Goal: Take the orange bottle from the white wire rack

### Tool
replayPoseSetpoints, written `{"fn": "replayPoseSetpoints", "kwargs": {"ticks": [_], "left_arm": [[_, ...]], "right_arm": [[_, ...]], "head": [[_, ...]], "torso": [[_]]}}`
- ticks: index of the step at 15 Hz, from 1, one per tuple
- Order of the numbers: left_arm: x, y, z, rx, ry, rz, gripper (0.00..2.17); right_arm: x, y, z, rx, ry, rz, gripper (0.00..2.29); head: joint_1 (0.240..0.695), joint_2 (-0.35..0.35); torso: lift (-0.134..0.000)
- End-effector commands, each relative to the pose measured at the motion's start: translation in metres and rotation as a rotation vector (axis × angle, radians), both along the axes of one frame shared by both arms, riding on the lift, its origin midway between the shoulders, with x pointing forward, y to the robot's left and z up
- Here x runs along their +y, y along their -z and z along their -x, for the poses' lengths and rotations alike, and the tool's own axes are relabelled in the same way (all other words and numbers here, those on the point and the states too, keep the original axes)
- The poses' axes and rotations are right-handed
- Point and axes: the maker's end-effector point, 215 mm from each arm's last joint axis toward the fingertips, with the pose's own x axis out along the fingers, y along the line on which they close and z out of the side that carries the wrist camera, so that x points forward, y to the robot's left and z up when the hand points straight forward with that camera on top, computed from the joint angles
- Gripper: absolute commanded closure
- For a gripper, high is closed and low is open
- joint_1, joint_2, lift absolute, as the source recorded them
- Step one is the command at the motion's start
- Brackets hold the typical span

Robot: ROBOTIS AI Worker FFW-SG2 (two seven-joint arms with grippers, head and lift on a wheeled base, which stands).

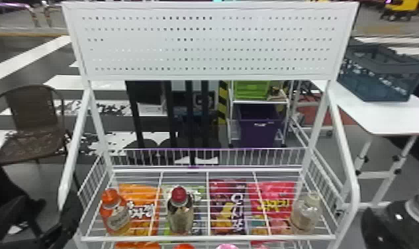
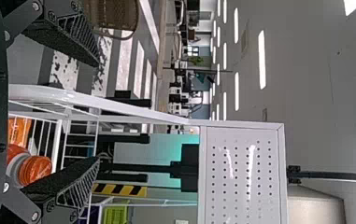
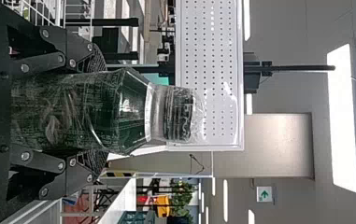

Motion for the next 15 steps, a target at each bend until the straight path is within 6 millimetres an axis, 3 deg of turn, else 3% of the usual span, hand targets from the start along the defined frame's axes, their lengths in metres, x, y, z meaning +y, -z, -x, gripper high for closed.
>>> {"fn": "replayPoseSetpoints", "kwargs": {"ticks": [1,12,15], "left_arm": [[0.001,0.008,0.000,0.029,-0.006,-0.004,0.19],[-0.004,0.011,0.005,0.041,0.000,0.001,0.19],[-0.021,0.044,0.018,0.093,0.013,0.034,0.19]], "right_arm": [[0.000,0.001,0.000,0.002,0.001,-0.001,1.02],[-0.002,0.003,0.002,0.007,0.004,0.003,1.02],[-0.002,0.003,0.003,0.002,0.004,0.002,1.02]], "head": [[0.499,0.000],[0.499,0.000],[0.499,0.000]], "torso": [[0.000],[0.000],[0.000]]}}
